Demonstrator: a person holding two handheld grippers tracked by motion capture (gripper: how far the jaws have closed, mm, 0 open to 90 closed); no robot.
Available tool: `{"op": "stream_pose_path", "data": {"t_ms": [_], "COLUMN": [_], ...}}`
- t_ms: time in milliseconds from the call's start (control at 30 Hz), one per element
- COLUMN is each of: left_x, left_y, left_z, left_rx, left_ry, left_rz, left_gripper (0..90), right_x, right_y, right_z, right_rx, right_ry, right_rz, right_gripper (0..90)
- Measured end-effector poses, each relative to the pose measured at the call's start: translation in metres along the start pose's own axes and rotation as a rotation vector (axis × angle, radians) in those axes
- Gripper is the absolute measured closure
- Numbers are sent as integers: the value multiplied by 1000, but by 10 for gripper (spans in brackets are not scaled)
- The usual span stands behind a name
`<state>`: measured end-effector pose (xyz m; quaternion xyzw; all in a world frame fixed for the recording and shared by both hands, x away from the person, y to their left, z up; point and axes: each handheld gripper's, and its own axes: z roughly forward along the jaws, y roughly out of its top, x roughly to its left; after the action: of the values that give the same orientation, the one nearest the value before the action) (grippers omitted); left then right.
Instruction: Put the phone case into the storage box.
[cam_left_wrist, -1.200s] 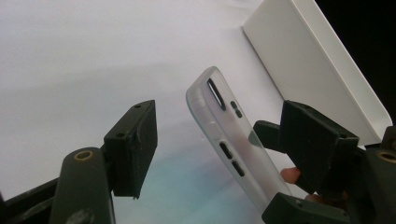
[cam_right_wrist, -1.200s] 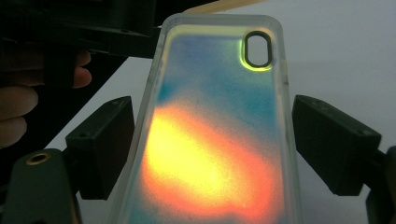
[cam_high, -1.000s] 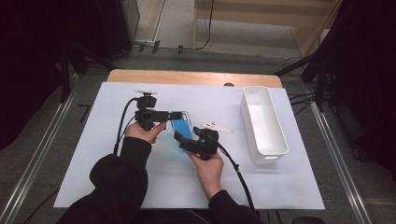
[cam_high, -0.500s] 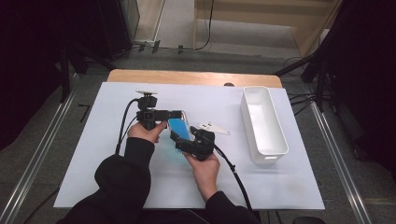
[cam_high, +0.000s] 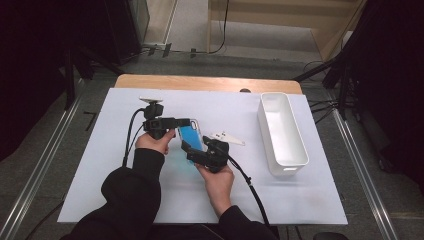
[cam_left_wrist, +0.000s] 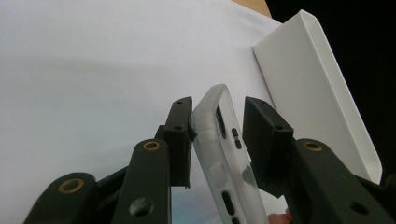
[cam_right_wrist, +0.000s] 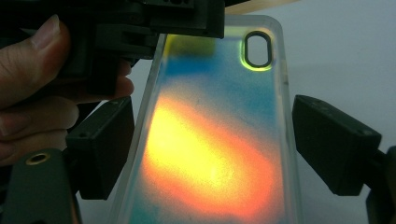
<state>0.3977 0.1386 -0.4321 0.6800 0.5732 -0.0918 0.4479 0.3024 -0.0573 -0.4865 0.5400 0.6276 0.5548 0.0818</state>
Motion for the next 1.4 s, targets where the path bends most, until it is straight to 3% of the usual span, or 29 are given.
{"op": "stream_pose_path", "data": {"t_ms": [267, 333, 900, 1033, 1067, 1100, 1167, 1200, 1400], "left_x": [-1, 0, 0, -1, -2, -2, -3, -3, -5], "left_y": [0, 0, 0, -1, -1, -1, -1, -1, 0], "left_z": [-1, -1, -3, -4, -5, -5, -7, -7, -12], "left_rx": [-2, 1, 1, -2, -9, -9, -13, -19, -38], "left_ry": [4, -11, -85, -95, -97, -97, -99, -103, -103], "left_rz": [1, -7, -41, -38, -34, -34, -36, -32, -9], "left_gripper": [742, 756, 794, 793, 792, 792, 793, 792, 792], "right_x": [0, 0, -2, -3, -6, -6, -9, -9, -4], "right_y": [0, -1, -2, 0, 3, 3, 5, 7, 15], "right_z": [0, 0, 3, 2, 0, 0, -1, -2, -6], "right_rx": [-7, -6, 14, 18, 39, 39, 46, 44, 87], "right_ry": [-5, -10, -13, -9, 31, 31, 74, 85, 84], "right_rz": [0, -7, -46, -80, -98, -98, -103, -122, -189], "right_gripper": [143, 143, 139, 133, 98, 98, 74, 0, 0]}}
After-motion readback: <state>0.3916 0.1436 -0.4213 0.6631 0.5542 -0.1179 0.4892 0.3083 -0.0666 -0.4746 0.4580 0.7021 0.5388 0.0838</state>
